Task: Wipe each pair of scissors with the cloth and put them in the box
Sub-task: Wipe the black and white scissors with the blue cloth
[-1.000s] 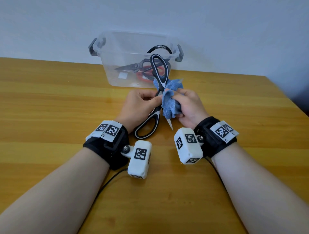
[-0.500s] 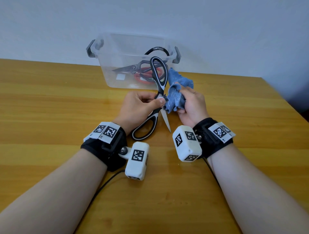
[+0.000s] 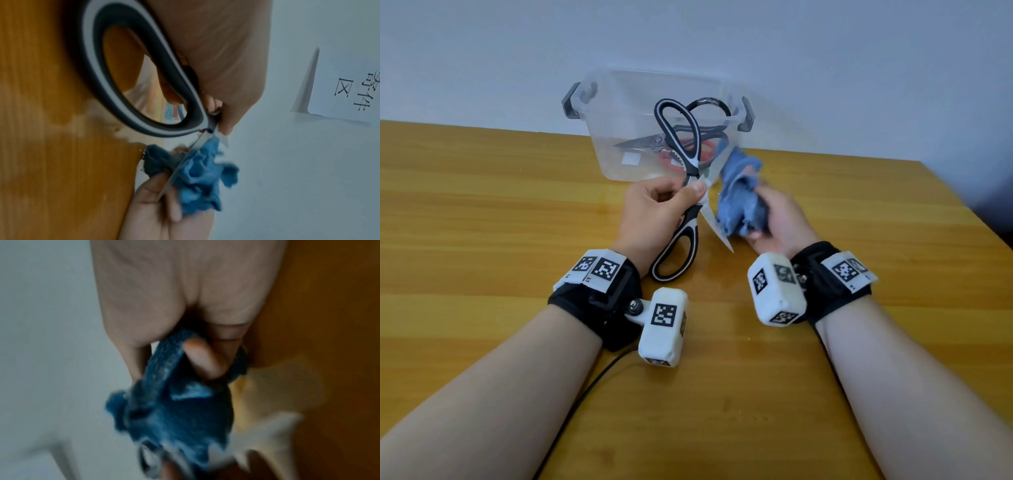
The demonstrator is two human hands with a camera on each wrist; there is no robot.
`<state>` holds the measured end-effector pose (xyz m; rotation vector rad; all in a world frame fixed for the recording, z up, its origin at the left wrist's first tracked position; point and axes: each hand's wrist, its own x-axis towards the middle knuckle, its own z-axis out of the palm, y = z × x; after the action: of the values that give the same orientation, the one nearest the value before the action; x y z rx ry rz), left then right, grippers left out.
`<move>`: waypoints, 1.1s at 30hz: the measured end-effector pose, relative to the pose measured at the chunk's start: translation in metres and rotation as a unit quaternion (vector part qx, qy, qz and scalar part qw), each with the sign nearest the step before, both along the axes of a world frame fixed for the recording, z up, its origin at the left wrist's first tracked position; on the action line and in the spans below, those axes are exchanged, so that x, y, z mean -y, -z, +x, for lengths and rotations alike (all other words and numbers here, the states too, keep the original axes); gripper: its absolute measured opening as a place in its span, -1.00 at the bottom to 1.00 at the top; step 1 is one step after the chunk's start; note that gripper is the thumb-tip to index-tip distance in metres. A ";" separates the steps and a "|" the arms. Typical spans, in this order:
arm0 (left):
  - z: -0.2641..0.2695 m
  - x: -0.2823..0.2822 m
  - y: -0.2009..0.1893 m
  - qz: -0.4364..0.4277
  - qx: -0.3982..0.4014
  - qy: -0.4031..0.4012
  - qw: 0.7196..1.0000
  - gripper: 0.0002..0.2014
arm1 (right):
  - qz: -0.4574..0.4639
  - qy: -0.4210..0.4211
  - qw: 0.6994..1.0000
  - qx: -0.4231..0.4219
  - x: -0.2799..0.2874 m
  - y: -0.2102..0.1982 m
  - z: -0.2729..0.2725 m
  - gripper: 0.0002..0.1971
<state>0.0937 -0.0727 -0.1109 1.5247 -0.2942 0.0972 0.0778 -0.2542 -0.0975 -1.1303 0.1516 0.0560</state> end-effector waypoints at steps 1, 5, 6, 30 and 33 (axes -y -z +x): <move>0.000 0.000 0.000 -0.006 0.003 -0.004 1.000 -0.67 | -0.080 -0.033 0.996 0.005 -0.005 -0.001 -0.002 -0.70; 0.000 0.001 0.000 -0.005 0.021 -0.020 1.000 -0.74 | -0.275 -0.088 0.956 0.049 -0.015 -0.001 -0.004 -0.88; 0.000 0.000 0.001 -0.002 0.024 -0.027 0.999 -0.75 | -0.290 -0.088 0.952 0.051 -0.014 0.000 -0.003 -0.89; -0.001 -0.002 -0.001 -0.014 0.010 -0.043 0.999 -0.54 | 0.022 -0.035 0.999 0.028 0.010 0.001 0.006 -0.71; -0.001 -0.001 0.000 0.020 0.008 0.009 1.000 -0.56 | 0.014 -0.094 0.995 0.041 0.002 0.003 0.003 -0.70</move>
<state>0.0929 -0.0722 -0.1110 1.5617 -0.3251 0.0890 0.0811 -0.2561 -0.1004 -1.1137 -0.0302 0.1785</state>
